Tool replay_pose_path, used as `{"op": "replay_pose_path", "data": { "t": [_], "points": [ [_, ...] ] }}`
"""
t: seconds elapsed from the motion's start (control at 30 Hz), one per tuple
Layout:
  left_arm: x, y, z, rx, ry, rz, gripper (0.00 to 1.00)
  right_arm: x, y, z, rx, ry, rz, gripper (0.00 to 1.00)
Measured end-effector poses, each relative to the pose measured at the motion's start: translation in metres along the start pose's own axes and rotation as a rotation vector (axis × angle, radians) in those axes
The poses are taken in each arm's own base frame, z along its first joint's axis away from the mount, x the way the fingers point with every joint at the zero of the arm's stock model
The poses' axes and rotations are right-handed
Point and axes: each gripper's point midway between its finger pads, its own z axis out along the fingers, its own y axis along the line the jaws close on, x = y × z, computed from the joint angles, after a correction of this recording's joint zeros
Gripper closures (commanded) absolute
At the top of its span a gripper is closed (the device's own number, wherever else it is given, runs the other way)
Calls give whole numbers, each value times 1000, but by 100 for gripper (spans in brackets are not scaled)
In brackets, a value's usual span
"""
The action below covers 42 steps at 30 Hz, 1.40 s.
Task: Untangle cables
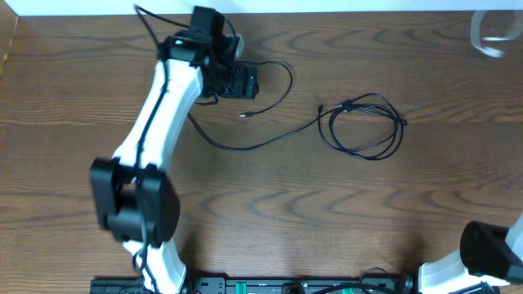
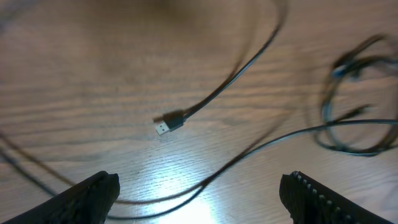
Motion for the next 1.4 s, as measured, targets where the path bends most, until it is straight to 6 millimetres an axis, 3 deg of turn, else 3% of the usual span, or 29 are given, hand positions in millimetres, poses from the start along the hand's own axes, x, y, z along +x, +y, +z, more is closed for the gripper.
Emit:
{"op": "replay_pose_path", "data": {
  "t": [0.13,0.23,0.33,0.47,0.6,0.7,0.87,0.9,0.93,0.97,1.07,1.4],
  "points": [
    [-7,-8,-34,-4,-76,20,12,25,-2,22,4,68,-5,99],
    [-9,-14,-57,-2,-126,34,11,48,-20,47,64,120,-17,99],
    [-11,-20,-78,3,-174,47,11,69,-50,70,144,161,-26,99],
    [-12,-27,-101,9,-227,61,11,87,-107,94,258,173,-19,99],
    [-12,-29,-108,10,-242,65,11,98,-162,114,346,153,-13,99],
    [-11,-28,-108,10,-238,64,11,109,-190,131,385,137,-31,99],
    [-10,-28,-108,10,-235,63,11,138,-208,157,386,160,-64,98],
    [-10,-28,-108,10,-235,63,11,145,-208,162,379,173,-67,78],
    [-10,-28,-108,10,-235,63,11,149,-207,163,377,183,-66,31],
    [-10,-28,-108,10,-235,63,11,156,-208,165,372,203,-70,1],
    [-10,-28,-108,10,-235,63,11,178,-208,163,367,282,-66,1],
    [-11,-28,-108,10,-236,63,11,278,-208,141,356,655,-36,1]
  ]
}}
